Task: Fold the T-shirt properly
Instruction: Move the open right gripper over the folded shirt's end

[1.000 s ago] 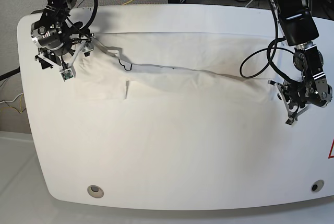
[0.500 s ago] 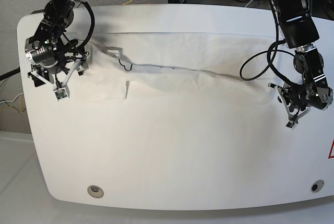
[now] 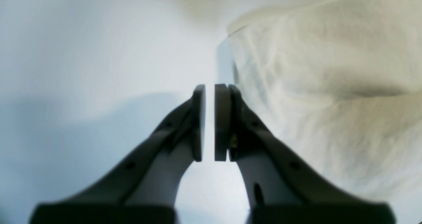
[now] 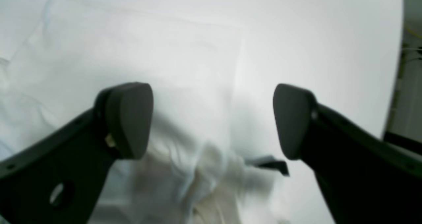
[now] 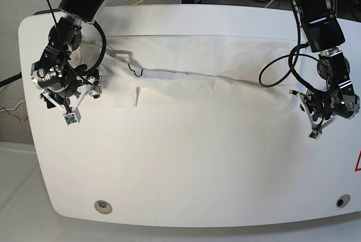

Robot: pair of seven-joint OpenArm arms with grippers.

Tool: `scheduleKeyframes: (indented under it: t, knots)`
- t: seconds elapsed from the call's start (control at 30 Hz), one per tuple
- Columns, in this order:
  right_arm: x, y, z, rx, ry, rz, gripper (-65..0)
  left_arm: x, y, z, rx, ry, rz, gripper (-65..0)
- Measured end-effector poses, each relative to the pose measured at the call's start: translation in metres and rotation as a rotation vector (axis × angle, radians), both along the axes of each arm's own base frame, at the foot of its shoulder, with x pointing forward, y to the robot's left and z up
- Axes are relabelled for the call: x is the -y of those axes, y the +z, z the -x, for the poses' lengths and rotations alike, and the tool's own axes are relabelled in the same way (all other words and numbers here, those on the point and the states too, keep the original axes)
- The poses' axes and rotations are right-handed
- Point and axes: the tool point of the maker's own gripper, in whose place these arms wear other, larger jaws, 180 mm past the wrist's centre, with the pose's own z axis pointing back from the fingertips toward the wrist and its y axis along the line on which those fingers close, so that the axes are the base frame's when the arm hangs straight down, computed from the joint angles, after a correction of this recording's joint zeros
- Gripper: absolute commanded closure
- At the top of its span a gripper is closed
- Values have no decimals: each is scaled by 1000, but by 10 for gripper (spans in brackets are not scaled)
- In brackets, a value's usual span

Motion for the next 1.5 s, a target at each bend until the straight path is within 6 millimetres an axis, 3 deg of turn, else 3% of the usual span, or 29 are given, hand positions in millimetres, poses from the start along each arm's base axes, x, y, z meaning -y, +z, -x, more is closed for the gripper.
scheduleKeyframes:
  t: [0.2,0.5,0.83,1.5]
  knots:
    - [5,-4,-17,47,-47,-76,-537,0,0,0,0,0,-1,-31]
    - [14,-26,-23,56,-115,-177,-537,-1,0,0,-1,-1,-3,-31]
    - [2,-54,-24,57,-125,-264,-537,-1,0,0,-1,-2,-3,-31]
    - [-11,-58,-26,102,-127,-317,-529,1,0,0,-1,-4,-2,-31]
